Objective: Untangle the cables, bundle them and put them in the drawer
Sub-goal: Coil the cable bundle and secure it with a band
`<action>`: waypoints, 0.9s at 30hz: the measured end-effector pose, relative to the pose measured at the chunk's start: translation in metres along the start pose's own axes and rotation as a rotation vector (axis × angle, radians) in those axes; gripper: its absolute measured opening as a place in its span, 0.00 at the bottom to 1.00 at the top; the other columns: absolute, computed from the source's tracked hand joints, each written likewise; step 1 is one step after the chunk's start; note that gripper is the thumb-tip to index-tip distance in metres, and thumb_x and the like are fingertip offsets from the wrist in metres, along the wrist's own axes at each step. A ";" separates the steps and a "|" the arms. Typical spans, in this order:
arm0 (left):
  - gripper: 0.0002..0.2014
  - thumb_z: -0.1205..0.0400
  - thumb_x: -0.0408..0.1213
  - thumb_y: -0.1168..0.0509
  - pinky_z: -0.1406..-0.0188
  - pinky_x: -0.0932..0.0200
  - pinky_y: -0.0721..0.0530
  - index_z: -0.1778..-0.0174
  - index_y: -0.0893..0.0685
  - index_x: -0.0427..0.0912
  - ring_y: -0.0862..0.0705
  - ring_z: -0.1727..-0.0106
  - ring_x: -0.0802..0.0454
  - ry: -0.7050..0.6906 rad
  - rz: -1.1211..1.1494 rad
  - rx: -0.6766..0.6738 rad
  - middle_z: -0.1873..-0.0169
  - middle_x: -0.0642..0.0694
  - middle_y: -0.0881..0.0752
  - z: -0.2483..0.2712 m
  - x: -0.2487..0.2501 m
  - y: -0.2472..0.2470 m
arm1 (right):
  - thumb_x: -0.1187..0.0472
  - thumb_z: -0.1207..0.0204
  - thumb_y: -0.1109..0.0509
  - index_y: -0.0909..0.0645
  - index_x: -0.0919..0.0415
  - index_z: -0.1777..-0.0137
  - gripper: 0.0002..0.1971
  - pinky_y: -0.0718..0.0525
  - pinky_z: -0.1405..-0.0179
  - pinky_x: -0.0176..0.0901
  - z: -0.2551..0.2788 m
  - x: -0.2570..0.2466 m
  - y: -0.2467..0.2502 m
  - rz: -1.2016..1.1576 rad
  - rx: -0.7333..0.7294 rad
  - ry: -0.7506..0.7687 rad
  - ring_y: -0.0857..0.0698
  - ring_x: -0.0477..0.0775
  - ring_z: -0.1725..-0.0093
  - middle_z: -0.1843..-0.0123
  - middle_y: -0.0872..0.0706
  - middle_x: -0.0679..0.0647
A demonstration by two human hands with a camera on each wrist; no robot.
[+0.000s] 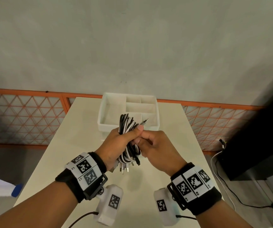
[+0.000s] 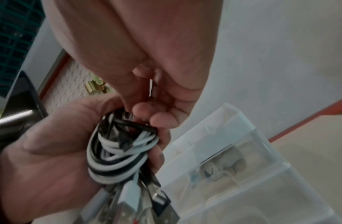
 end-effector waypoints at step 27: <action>0.19 0.25 0.44 0.27 0.60 0.48 0.12 0.48 0.11 0.30 0.11 0.58 0.37 0.067 0.126 -0.010 0.58 0.28 0.12 0.006 0.001 0.007 | 0.68 0.25 0.21 0.12 0.63 0.51 0.06 0.12 0.65 0.43 0.001 0.001 0.007 -0.337 0.100 -0.029 0.14 0.48 0.69 0.66 0.09 0.53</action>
Point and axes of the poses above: each hand's wrist, its own z-axis away from the middle knuckle, its own y-axis out of the back of the hand, x = y × z, the point moved 7 cm from there along -z, towards the middle knuckle
